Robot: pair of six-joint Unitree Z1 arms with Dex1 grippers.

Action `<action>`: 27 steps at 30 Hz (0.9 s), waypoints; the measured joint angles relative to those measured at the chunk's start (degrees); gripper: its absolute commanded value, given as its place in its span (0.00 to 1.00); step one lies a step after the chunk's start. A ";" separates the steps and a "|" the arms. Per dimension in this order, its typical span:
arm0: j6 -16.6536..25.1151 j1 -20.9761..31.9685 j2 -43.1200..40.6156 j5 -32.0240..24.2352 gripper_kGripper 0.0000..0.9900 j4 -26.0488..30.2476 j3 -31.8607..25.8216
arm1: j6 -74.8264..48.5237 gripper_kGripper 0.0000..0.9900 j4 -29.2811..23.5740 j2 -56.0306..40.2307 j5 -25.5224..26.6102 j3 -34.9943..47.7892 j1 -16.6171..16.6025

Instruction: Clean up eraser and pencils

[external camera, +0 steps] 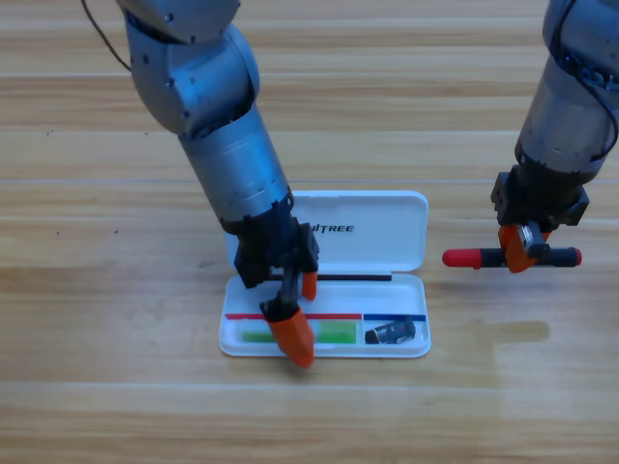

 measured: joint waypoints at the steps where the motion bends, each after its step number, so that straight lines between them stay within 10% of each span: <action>1: 0.00 0.00 0.00 0.00 1.00 0.00 0.00 | 0.00 0.00 0.00 0.00 0.00 0.00 0.05; 10: -0.43 0.00 -3.45 0.01 1.00 2.09 0.42 | 0.94 0.00 0.67 0.00 0.00 -0.04 1.67; 19: -0.60 0.58 -27.56 -1.01 1.00 11.81 -1.54 | 3.96 0.00 2.98 0.04 0.00 -5.26 6.34; 27: -0.61 13.11 -46.64 -6.29 1.00 13.48 3.20 | 6.84 0.00 5.42 3.90 0.00 -16.08 10.40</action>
